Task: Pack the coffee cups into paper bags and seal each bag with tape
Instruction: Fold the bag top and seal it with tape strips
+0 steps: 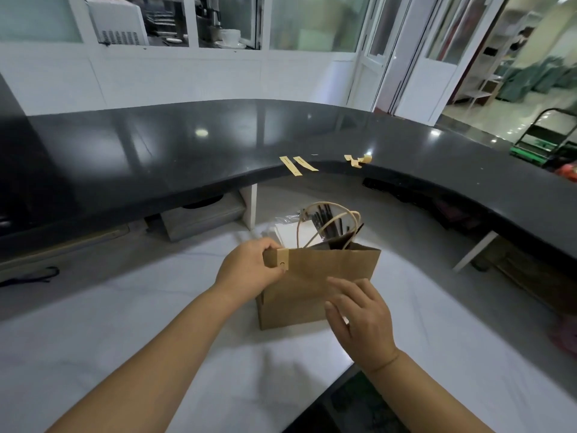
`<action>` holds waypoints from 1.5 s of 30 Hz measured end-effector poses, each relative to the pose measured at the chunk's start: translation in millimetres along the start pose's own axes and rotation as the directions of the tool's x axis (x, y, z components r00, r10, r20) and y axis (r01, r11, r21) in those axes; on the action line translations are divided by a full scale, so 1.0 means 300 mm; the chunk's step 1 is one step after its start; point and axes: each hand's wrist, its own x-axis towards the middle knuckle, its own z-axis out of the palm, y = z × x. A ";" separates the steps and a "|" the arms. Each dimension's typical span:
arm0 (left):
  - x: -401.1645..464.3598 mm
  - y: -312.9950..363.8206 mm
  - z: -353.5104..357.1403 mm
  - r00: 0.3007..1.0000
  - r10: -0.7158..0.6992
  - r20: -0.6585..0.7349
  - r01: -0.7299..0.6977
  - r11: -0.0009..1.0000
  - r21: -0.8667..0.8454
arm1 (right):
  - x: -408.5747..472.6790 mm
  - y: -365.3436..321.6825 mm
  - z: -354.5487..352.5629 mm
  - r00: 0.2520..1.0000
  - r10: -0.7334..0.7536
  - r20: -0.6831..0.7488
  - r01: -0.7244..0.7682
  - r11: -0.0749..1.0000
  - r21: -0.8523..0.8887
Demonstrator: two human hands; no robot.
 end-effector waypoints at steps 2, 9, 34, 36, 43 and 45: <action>-0.003 -0.003 0.005 0.999 -0.019 -0.030 0.019 1.000 -0.010 | 0.009 0.015 -0.019 0.999 0.031 -0.028 -0.030 0.999 0.028; 0.005 -0.009 -0.027 0.998 -0.067 0.016 0.067 0.997 -0.022 | 0.101 0.111 -0.043 0.877 0.480 -0.040 -0.450 0.846 0.287; -0.052 0.321 0.227 0.986 0.129 -0.108 -0.086 0.937 0.338 | 0.259 0.389 -0.086 0.673 0.283 0.684 -0.699 0.548 0.461; -0.015 0.349 0.244 0.988 0.114 -0.102 -0.065 0.917 0.394 | 0.259 0.398 -0.080 0.680 0.271 0.681 -0.692 0.543 0.476; 0.073 0.355 0.255 0.987 0.041 -0.158 0.008 0.955 0.296 | 0.252 0.432 -0.046 0.674 0.243 0.697 -0.705 0.491 0.511; 0.072 0.353 0.251 0.986 0.035 -0.162 0.011 0.961 0.275 | 0.251 0.436 -0.042 0.693 0.232 0.683 -0.688 0.497 0.529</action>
